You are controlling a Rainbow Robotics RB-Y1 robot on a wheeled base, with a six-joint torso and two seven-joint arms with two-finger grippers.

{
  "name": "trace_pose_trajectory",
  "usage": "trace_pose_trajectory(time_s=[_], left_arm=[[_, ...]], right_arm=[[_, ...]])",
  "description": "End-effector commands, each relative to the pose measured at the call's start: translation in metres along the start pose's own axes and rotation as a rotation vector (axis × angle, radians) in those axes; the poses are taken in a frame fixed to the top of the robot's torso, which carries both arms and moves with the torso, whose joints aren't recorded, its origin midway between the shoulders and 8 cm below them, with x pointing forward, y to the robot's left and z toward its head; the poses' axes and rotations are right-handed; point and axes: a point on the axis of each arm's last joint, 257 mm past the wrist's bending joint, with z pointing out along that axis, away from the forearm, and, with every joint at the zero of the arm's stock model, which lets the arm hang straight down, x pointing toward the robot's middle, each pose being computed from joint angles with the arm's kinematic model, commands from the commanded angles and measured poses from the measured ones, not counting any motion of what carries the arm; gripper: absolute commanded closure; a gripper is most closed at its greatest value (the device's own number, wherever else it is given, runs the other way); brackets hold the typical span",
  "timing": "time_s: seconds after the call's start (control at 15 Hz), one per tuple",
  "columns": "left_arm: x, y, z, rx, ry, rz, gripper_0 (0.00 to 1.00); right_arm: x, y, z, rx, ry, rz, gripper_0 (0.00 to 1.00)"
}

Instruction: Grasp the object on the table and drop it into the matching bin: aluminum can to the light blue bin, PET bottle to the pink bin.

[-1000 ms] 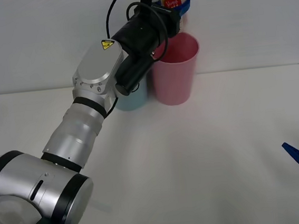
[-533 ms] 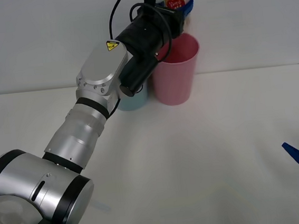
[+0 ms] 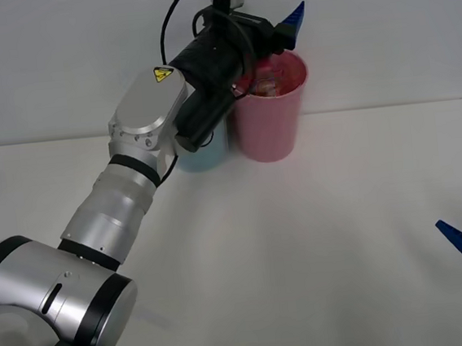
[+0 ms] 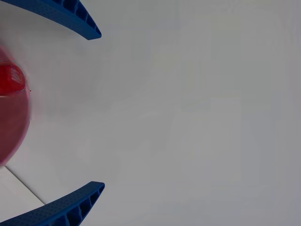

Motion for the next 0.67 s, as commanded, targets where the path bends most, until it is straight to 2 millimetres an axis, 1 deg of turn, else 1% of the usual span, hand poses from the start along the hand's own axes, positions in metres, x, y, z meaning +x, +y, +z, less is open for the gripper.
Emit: trace_pose_trajectory(time_s=[0.07,0.13,0.27,0.6,0.67], left_arm=[[-0.005,0.009,-0.023,0.007,-0.036,-0.013,0.00],[-0.006,0.010,-0.031,0.017,-0.044,-0.020,0.00],[-0.006,0.018,-0.055,0.039,-0.062,-0.037,0.00],[-0.009,0.045,-0.121,0.059,-0.092,-0.052,0.00],[-0.010,0.048,-0.131,0.065,-0.098,-0.055,0.00]], right_arm=[[0.000,0.000,0.000,0.000,0.000,0.000,0.00],[0.000,0.000,0.000,0.000,0.000,0.000,0.00],[0.000,0.000,0.000,0.000,0.000,0.000,0.00],[0.000,0.000,0.000,0.000,0.000,0.000,0.00],[0.000,0.000,0.000,0.000,0.000,0.000,0.00]])
